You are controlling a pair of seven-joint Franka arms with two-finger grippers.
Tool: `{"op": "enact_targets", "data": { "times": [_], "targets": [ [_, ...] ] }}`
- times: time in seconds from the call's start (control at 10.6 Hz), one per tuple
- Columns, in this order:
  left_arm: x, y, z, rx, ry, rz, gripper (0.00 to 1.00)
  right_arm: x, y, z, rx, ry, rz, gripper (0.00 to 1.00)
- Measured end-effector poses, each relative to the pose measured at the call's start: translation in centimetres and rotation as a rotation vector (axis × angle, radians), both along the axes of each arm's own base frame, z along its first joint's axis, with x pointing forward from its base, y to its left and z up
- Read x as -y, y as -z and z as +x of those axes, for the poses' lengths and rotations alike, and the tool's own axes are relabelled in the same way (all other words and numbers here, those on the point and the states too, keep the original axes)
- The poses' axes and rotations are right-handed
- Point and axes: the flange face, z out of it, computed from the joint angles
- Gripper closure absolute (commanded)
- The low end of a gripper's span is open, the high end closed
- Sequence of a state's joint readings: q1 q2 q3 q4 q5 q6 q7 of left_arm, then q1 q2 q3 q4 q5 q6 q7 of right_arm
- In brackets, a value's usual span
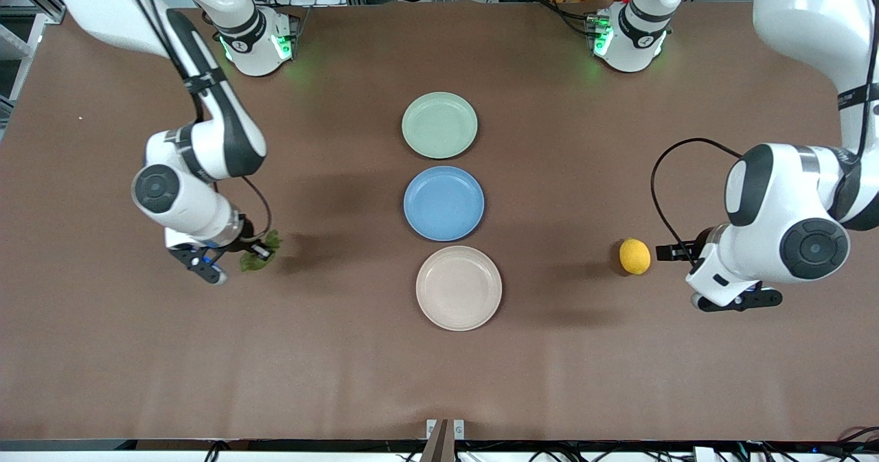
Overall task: Pick lemon and lettuce from plates
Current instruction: 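Carry the lettuce leaf away from the green plate with the right gripper, then release the lemon and lettuce onto the table with both grippers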
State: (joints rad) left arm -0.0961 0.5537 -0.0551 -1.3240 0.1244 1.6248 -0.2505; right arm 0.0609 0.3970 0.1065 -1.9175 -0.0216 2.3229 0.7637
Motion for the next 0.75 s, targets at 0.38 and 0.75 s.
{"op": "enact_targets", "data": {
  "times": [0.38,0.75],
  "targets": [
    [-2.5,-5.3,-1.6,-0.014,0.051,-0.015,0.0,8.2,-0.9,1.4,0.025,0.031,0.0,0.97],
    [-3.2,-9.7,-3.3,-0.005,0.052,-0.022,0.0,11.0,-1.1,1.5,0.03,-0.002,-0.002,0.0]
  ]
}}
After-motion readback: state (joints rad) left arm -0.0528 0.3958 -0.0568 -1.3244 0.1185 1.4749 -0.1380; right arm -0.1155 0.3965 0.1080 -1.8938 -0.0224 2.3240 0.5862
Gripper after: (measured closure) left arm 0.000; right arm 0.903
